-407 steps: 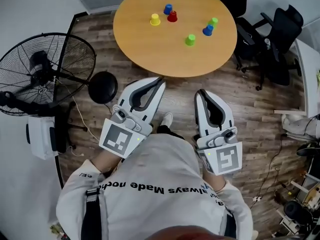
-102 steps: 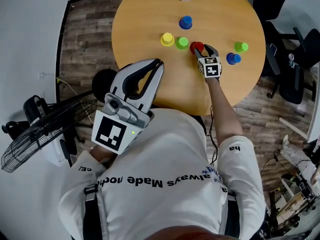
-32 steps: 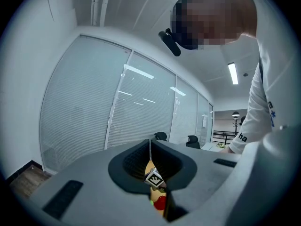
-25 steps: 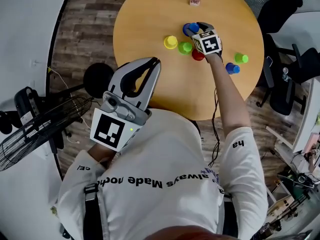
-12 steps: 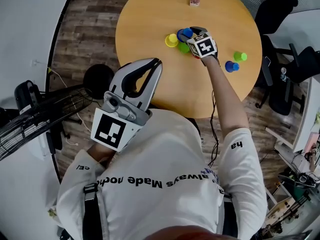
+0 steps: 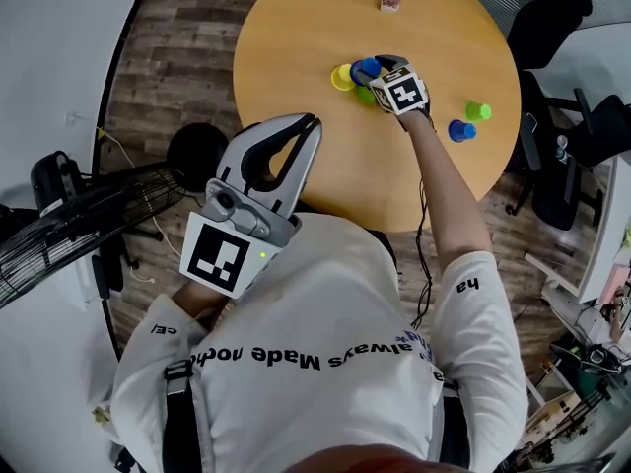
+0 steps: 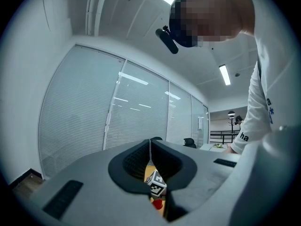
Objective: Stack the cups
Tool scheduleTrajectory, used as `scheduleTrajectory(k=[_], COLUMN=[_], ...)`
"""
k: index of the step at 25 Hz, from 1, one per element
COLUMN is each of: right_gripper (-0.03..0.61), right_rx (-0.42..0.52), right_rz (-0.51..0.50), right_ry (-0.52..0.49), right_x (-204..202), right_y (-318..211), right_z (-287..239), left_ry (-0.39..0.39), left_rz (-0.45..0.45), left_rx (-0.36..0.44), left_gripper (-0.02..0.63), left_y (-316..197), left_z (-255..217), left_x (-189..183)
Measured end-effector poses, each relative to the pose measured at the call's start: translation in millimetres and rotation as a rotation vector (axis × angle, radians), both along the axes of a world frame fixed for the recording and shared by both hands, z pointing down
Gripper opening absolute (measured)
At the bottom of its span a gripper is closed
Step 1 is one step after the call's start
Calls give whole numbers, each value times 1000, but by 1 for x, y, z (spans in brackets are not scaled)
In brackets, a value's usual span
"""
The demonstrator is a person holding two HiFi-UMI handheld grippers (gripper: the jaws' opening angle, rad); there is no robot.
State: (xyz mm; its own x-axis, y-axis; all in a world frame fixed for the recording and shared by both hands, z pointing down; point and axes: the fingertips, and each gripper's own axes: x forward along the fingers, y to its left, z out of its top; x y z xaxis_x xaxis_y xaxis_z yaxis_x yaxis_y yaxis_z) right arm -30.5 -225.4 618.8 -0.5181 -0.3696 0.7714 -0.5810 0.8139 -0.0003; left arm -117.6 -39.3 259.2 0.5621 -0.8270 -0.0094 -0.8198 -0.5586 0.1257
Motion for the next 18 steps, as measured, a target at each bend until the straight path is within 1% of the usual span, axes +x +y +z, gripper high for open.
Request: scheduleTrajectory(k=[4, 8, 10, 14, 18], right_gripper=[244, 272, 275, 275, 275], right_rx=[-5, -4, 9, 32, 62], right_rz=[-8, -8, 1, 11, 33], right_ry=[6, -8, -21, -47, -78], right_x=[-3, -5, -4, 2, 15], right_y=[2, 3, 2, 4, 5], right_z=[5, 6, 2, -11, -28], left_ry=[-1, -3, -5, -6, -2], left_rz=[-8, -12, -9, 10, 46], left_rx=[-2, -2, -1, 9, 23], left_gripper=[32, 32, 32, 32, 32], left_y=[0, 2, 3, 5, 6], left_z=[0, 0, 1, -1, -5], left_x=[-4, -7, -6, -1, 11])
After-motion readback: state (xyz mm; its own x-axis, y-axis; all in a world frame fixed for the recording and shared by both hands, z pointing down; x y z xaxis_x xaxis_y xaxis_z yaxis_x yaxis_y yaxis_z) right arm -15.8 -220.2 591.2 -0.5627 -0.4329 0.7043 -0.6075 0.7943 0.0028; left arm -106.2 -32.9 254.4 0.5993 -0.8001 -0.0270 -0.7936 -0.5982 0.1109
